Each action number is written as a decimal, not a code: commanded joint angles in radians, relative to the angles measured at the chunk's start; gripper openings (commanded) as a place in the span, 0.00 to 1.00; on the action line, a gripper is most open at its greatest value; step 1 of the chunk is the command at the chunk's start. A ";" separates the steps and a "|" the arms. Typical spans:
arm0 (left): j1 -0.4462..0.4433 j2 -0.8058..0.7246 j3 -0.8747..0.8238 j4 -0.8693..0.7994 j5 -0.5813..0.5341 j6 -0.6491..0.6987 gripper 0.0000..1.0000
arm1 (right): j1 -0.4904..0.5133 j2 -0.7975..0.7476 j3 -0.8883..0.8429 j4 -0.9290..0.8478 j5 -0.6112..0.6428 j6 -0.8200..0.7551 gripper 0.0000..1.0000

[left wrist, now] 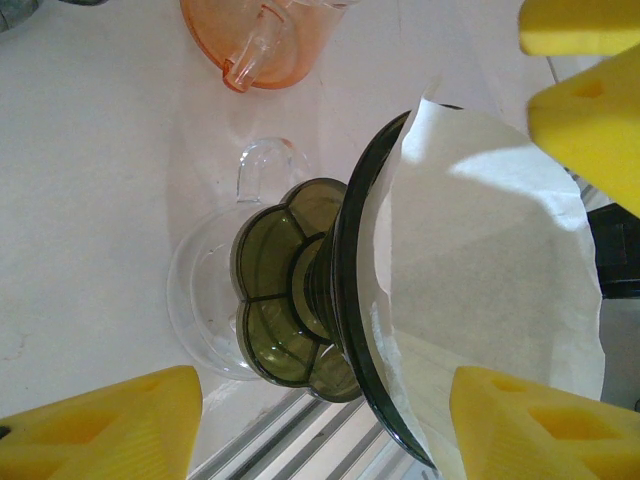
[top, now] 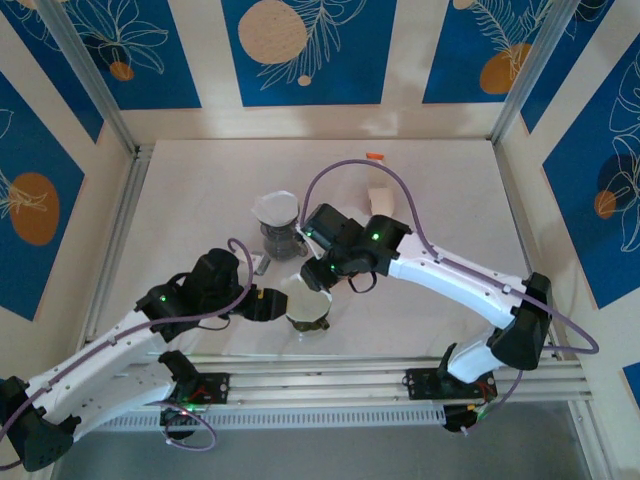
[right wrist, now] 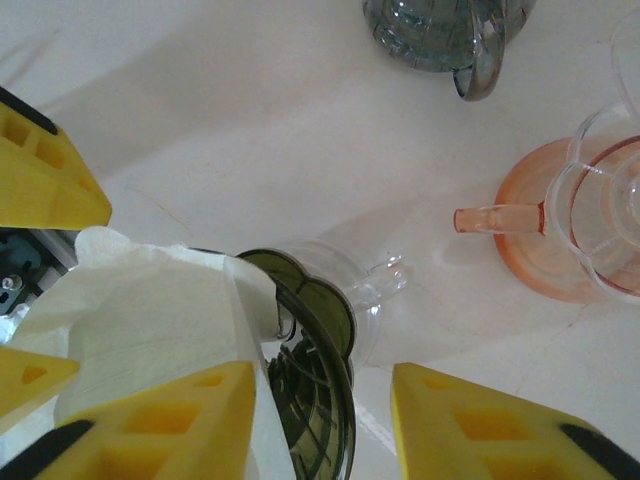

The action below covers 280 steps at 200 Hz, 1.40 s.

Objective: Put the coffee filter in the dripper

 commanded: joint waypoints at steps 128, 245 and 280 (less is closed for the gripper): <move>0.012 -0.001 -0.008 0.010 0.006 -0.005 0.69 | 0.048 0.093 -0.061 -0.022 -0.054 0.039 0.58; 0.012 -0.008 -0.009 0.003 0.008 -0.010 0.69 | 0.096 -0.034 0.004 0.002 0.106 0.057 0.60; 0.012 -0.014 -0.003 0.003 0.006 -0.013 0.69 | 0.079 -0.059 0.007 -0.024 0.066 0.089 0.61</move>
